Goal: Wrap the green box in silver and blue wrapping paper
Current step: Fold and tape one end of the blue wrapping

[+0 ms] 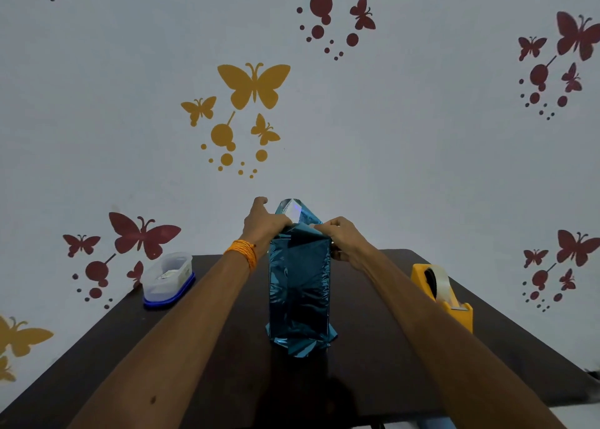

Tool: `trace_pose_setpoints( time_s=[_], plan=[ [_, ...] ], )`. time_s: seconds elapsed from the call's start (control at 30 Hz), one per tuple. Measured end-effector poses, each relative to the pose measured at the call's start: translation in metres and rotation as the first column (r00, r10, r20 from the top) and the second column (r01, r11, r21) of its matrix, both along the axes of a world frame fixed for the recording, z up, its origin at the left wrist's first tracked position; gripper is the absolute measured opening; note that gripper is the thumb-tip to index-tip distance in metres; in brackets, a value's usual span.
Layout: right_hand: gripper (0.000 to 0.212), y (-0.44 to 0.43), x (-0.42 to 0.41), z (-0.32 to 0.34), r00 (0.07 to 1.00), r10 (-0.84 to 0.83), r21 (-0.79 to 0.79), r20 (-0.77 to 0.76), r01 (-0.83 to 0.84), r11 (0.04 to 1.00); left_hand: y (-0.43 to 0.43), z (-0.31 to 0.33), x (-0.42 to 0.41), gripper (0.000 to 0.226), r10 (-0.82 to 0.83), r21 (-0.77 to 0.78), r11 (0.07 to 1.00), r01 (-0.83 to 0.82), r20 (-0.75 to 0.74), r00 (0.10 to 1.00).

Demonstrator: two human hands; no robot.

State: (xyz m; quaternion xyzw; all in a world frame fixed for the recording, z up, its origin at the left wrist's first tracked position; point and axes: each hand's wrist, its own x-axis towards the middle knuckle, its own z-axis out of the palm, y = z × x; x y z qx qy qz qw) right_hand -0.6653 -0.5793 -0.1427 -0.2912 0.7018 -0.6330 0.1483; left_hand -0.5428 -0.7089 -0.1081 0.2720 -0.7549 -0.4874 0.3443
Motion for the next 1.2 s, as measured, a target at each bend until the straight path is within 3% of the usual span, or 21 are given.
trace_pose_setpoints(
  time_s=[0.13, 0.27, 0.33, 0.43, 0.6, 0.73, 0.87, 1.03, 1.2],
  plan=[
    [0.067, 0.014, 0.014, 0.007, 1.0, 0.009, -0.005, -0.029, -0.009, 1.0, 0.029, 0.021, 0.005, 0.08, 0.024, -0.172, 0.984, -0.052, -0.161, 0.987],
    [0.048, 0.05, 0.011, 0.019, 0.963, -0.193, -0.047, -0.187, 0.187, 0.981, 0.084, 0.046, 0.0, 0.047, 0.016, -0.465, 0.857, -0.221, -0.404, 0.915],
    [0.034, 0.078, 0.004, 0.017, 0.913, -0.318, -0.084, -0.257, 0.306, 0.948, 0.113, 0.049, -0.008, 0.023, -0.063, -0.564, 0.792, -0.235, -0.458, 0.887],
    [0.017, 0.127, -0.009, 0.002, 0.835, -0.46, -0.121, -0.303, 0.445, 0.887, 0.149, 0.028, -0.036, 0.01, -0.202, -0.545, 0.838, 0.0, -0.311, 0.929],
    [0.015, 0.2, -0.032, -0.036, 0.785, -0.526, 0.017, -0.329, 0.562, 0.827, 0.192, -0.044, -0.095, 0.011, -0.349, -0.311, 0.893, 0.326, -0.02, 0.937],
    [0.025, 0.231, -0.046, -0.069, 0.756, -0.554, 0.16, -0.349, 0.631, 0.759, 0.213, -0.092, -0.121, 0.006, -0.394, -0.232, 0.876, 0.423, 0.163, 0.905],
    [0.043, 0.231, -0.053, -0.089, 0.833, -0.496, 0.334, -0.246, 0.553, 0.763, 0.22, -0.119, -0.127, 0.012, -0.461, -0.201, 0.817, 0.54, 0.334, 0.822],
    [0.031, 0.22, -0.059, -0.086, 0.878, -0.477, 0.342, -0.027, 0.457, 0.821, 0.213, -0.13, -0.124, 0.017, -0.508, -0.146, 0.815, 0.561, 0.285, 0.813],
    [0.029, 0.217, -0.064, -0.082, 0.858, -0.513, 0.275, 0.03, 0.487, 0.829, 0.214, -0.134, -0.122, 0.032, -0.496, -0.205, 0.809, 0.551, 0.264, 0.827]
  ],
)
